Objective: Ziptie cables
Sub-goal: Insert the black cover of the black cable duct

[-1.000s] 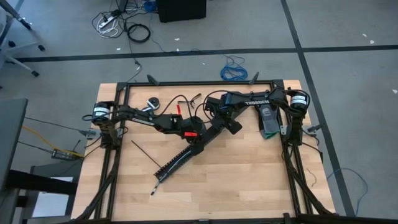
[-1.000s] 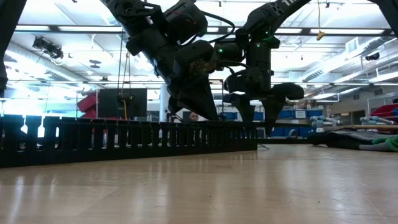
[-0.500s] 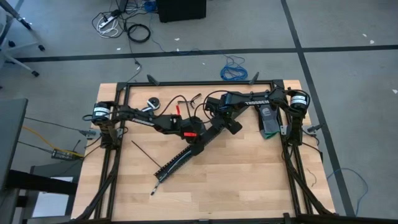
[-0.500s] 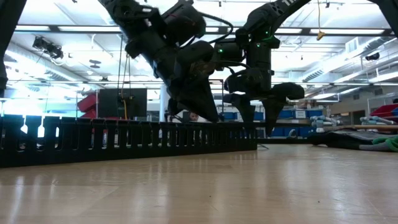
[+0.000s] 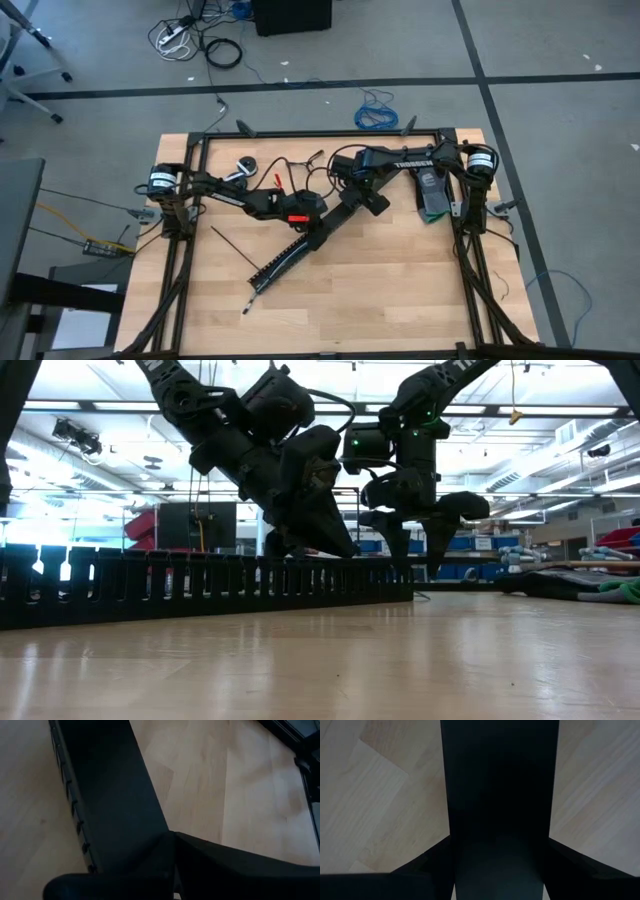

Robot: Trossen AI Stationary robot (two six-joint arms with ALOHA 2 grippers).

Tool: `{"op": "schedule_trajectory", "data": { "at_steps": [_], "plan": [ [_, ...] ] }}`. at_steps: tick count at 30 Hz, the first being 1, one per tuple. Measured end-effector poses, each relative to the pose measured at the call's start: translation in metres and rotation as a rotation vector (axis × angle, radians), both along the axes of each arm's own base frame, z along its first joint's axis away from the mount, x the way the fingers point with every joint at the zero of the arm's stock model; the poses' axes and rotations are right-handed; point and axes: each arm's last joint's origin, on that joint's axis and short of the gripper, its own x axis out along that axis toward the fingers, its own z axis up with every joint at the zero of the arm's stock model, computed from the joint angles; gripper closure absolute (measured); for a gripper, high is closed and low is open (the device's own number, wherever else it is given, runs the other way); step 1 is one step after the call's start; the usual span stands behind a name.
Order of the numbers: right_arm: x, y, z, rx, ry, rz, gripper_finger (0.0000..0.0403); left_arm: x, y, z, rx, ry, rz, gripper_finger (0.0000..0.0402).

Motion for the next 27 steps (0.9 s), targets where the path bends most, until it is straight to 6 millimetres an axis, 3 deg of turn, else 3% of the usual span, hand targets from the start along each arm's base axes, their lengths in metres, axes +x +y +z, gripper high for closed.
{"op": "schedule_trajectory", "data": {
  "at_steps": [27],
  "plan": [
    [-0.0017,-0.0023,0.0,0.004,0.009,-0.009,0.0174,0.0041,0.0018,0.0031,0.08,-0.072,0.052,0.0401]
  ]
}}
